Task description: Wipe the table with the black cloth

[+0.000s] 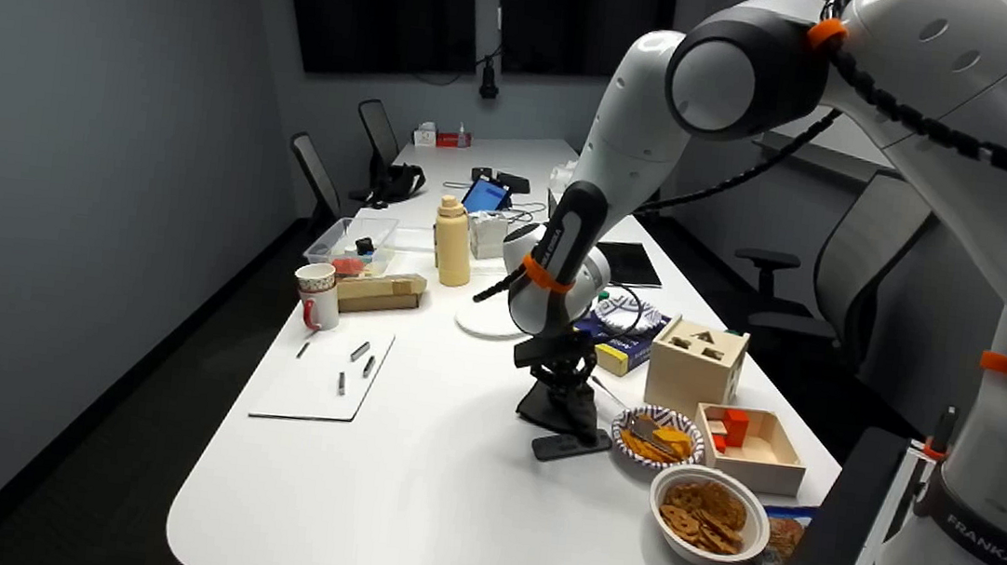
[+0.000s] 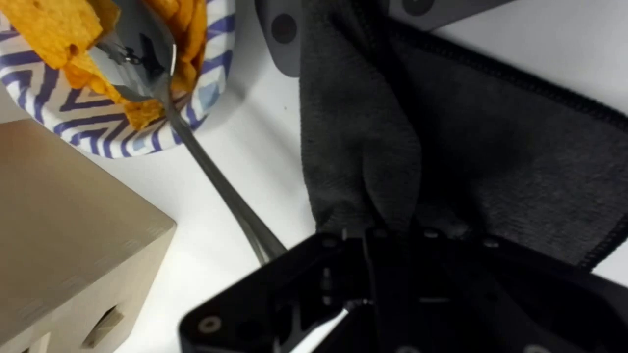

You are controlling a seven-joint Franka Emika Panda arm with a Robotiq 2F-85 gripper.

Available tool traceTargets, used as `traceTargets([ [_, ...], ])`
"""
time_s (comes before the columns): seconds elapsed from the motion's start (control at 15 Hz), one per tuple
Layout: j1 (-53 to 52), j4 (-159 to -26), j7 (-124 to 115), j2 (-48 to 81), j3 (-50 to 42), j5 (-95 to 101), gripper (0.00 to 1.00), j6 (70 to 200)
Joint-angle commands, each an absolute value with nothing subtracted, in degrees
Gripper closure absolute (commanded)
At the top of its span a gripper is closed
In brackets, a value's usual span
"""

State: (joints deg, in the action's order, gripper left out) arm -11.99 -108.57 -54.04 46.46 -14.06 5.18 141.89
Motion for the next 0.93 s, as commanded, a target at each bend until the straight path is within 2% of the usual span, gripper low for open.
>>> traceTargets([
  [0.0, -11.67, -104.29, -56.57, 49.53, -14.48, 5.12, 0.99, 140.23],
  [0.53, -5.01, -97.59, -49.56, 53.91, -7.06, -1.23, 0.99, 151.34],
  [0.87, 0.41, -94.48, -35.47, 56.09, 2.84, -8.06, 0.99, 156.70],
])
